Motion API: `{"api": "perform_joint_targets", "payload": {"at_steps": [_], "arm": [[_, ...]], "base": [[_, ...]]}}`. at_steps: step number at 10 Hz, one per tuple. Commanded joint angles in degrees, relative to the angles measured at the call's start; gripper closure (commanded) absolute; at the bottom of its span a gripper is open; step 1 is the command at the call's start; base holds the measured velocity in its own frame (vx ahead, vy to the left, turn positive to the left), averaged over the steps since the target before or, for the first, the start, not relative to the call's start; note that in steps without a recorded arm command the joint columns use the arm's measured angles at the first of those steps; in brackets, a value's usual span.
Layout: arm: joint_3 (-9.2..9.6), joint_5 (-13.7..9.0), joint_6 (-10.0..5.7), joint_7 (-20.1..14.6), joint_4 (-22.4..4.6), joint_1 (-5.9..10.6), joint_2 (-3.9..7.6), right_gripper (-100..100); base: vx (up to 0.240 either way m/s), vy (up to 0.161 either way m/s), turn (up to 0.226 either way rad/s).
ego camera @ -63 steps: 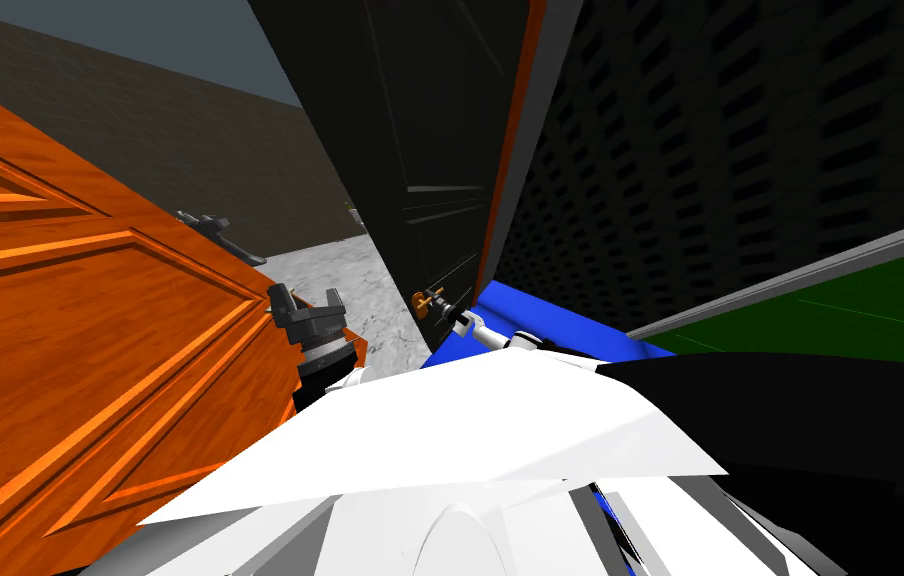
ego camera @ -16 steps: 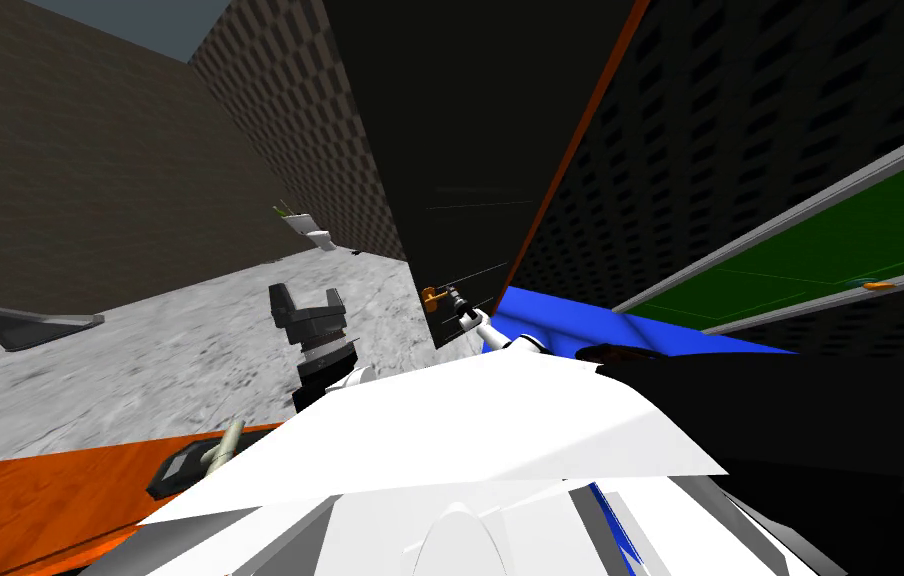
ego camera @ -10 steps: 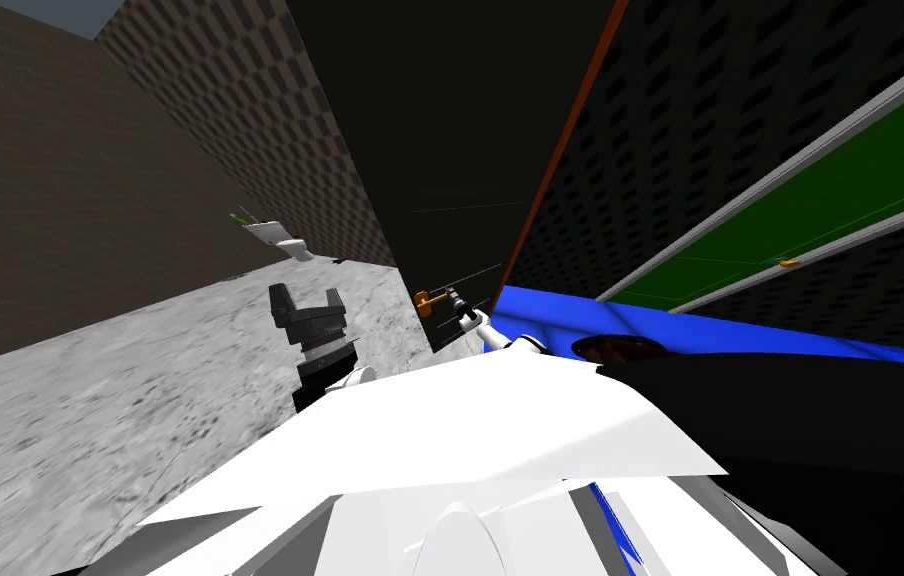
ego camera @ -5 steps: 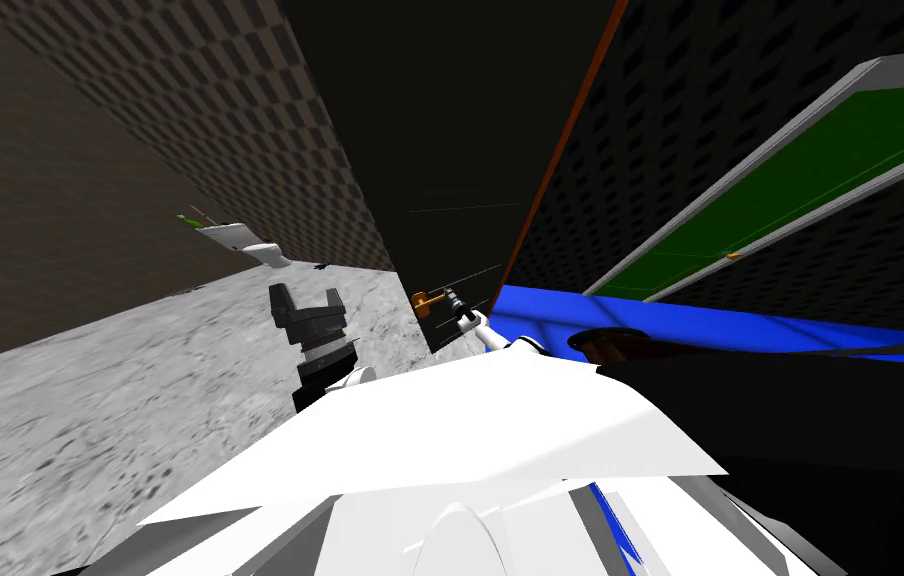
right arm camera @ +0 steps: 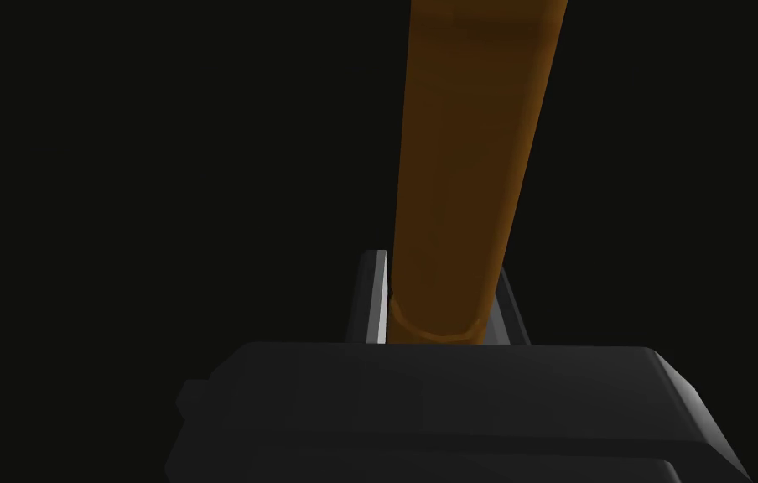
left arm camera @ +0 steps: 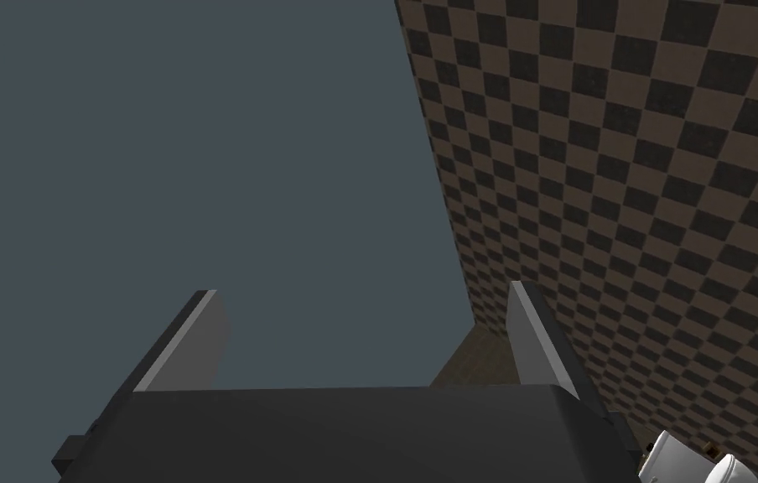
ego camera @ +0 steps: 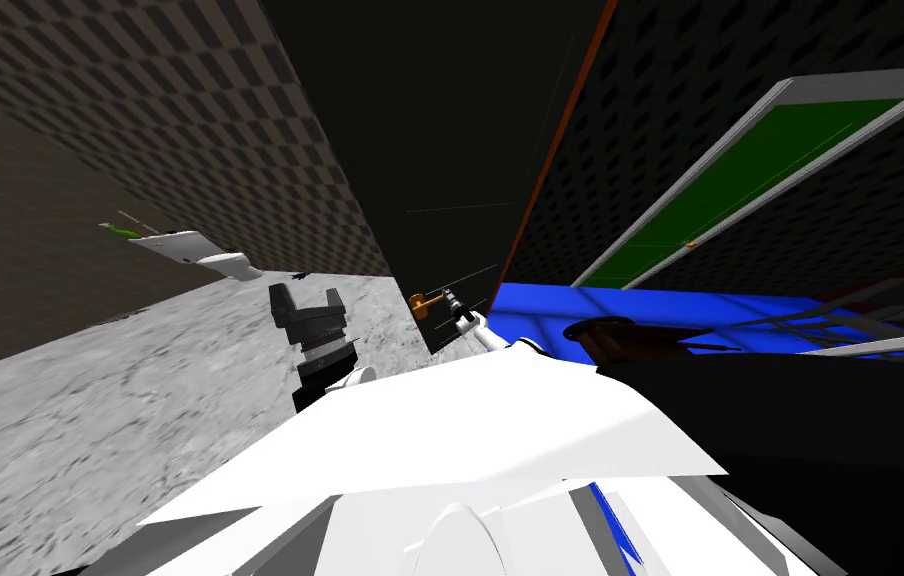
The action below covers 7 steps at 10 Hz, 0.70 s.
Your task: Push the door open
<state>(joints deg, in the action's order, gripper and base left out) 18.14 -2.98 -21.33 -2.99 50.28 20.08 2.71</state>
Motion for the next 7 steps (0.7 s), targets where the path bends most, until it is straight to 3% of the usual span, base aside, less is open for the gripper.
{"api": "perform_joint_targets", "payload": {"at_steps": [1,7], "arm": [[-0.52,-0.3,-0.01,0.4,0.1,0.12,0.13,100],[0.54,-0.7,0.37,1.4,1.0,-0.51,-2.85,100]], "base": [[0.107,0.153,-0.227],[0.079,0.171,-0.188]]}}
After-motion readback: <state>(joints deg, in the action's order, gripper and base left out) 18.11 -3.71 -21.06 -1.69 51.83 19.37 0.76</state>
